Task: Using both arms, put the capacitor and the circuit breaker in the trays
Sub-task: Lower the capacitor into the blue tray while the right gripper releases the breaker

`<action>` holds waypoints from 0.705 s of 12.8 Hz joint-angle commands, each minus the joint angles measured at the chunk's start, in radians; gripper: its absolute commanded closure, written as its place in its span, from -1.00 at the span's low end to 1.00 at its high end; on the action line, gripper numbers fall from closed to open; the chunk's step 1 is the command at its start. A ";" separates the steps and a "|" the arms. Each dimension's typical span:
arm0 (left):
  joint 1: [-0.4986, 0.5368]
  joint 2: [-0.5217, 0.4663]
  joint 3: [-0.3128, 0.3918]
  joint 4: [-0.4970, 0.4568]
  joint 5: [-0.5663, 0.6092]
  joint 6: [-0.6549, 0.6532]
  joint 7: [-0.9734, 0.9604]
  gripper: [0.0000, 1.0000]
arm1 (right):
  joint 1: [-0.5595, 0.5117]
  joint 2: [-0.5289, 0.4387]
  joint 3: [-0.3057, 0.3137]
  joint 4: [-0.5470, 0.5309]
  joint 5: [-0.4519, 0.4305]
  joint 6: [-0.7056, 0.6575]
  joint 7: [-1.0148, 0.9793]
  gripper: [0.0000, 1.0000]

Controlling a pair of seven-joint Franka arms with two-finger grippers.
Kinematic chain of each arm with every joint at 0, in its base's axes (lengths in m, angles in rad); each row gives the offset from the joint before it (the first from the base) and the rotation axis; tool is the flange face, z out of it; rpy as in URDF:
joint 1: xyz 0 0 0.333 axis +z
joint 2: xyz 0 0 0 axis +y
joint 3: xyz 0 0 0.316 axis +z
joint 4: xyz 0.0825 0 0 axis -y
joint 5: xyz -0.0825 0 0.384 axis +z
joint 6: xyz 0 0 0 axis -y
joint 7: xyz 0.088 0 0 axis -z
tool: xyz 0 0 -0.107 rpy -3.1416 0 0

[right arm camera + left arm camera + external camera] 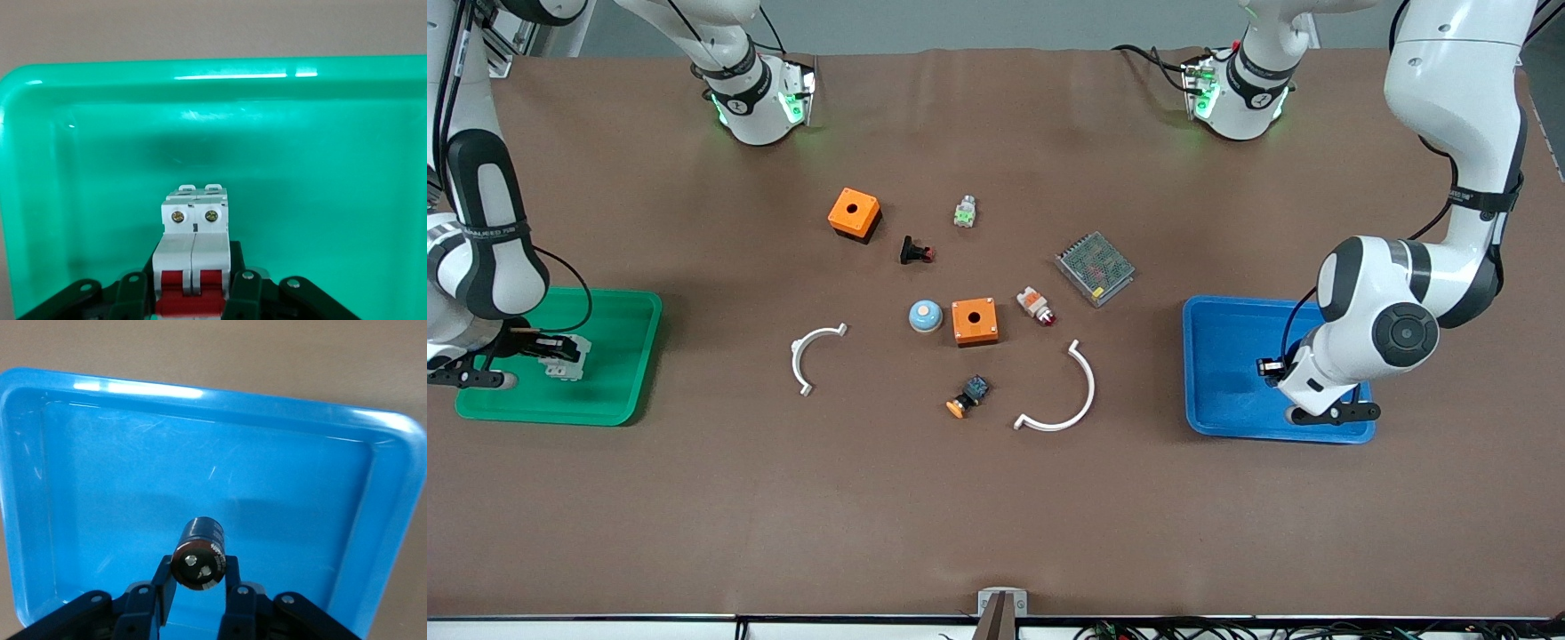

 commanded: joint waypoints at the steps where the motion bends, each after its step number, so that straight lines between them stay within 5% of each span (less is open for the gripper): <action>1: 0.018 -0.039 -0.008 -0.082 0.025 0.055 0.009 0.42 | -0.034 0.005 0.019 0.008 0.035 0.012 -0.041 1.00; 9: 0.032 -0.014 -0.010 -0.141 0.025 0.135 0.009 0.38 | -0.046 0.028 0.017 0.013 0.036 0.045 -0.041 0.96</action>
